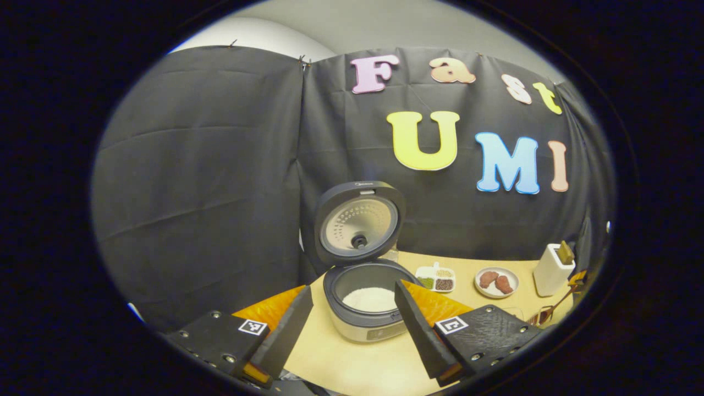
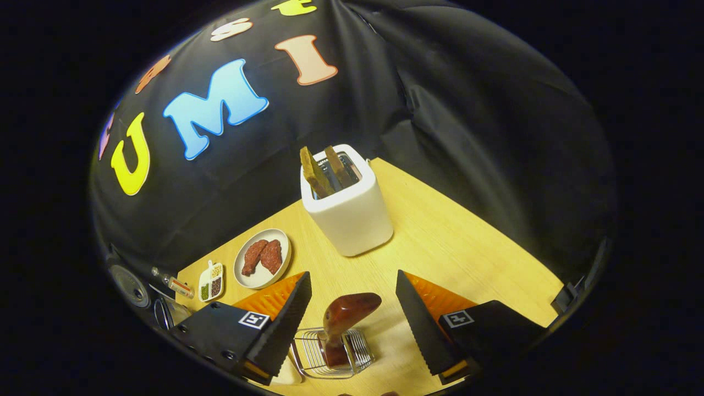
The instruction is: Close the left gripper, press the button to open the rice cooker; take a wooden spoon from the chopstick holder with the right hand, scoop a spoonful of rice and pour it into the rice cooker, then put the wooden spoon back into the chopstick holder.
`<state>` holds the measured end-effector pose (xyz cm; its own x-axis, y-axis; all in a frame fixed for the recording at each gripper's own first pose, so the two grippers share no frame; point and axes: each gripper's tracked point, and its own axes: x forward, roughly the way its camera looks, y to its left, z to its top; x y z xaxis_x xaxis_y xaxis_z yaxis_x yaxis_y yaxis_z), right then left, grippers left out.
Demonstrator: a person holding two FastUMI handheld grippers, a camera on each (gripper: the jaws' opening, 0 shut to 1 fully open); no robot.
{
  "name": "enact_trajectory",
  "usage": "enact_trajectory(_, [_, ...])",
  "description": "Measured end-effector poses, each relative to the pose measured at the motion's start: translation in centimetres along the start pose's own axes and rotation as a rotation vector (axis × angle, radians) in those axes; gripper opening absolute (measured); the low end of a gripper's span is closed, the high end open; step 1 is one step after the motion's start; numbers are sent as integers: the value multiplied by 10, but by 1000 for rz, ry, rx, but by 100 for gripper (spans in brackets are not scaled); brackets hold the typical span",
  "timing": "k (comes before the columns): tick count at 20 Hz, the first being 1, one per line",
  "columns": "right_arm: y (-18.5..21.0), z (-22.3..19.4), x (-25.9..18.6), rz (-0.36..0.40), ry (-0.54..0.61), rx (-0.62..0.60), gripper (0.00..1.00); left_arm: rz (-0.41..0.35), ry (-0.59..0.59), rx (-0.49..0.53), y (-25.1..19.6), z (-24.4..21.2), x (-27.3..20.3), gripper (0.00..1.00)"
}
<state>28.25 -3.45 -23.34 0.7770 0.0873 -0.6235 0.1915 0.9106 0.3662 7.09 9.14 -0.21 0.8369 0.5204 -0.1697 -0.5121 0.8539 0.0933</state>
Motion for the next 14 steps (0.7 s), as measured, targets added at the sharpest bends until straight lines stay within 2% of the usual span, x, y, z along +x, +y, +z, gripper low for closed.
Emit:
enact_trajectory(1, [0, -5, 1, 11, 20, 21, 94, 11, 2, 12, 2, -2, -5, 94])
enact_trajectory(2, [1, -10, 5, 26, 41, 41, 98, 21, 9, 24, 4, -6, -8, 94])
enact_trajectory(5, [11, -24, 14, 75, 83, 55, 97, 41, 47, 16, 1, -20, -19, 95])
enact_trajectory(6, [14, -27, 16, 90, 96, 49, 100, 43, 62, 1, -3, -25, -22, 94])
enact_trajectory(7, [18, -29, 18, 105, 105, 48, 95, 42, 78, -19, -7, -29, -24, 95])
enact_trajectory(8, [20, -31, 21, 118, 110, 52, 75, 37, 96, -53, -12, -32, -25, 94])
enact_trajectory(11, [26, -33, 29, 143, 128, 74, 49, 10, 83, -143, -32, -23, -33, 95])
enact_trajectory(12, [25, -33, 28, 140, 146, 75, 28, 11, 79, -142, -35, -23, -34, 94])
enact_trajectory(13, [27, -40, 35, 147, 168, 88, 28, 14, 78, -129, -35, -25, -38, 94])
enact_trajectory(14, [24, -36, 22, 151, 179, 108, 31, 16, 79, -110, -38, -26, -40, 94])
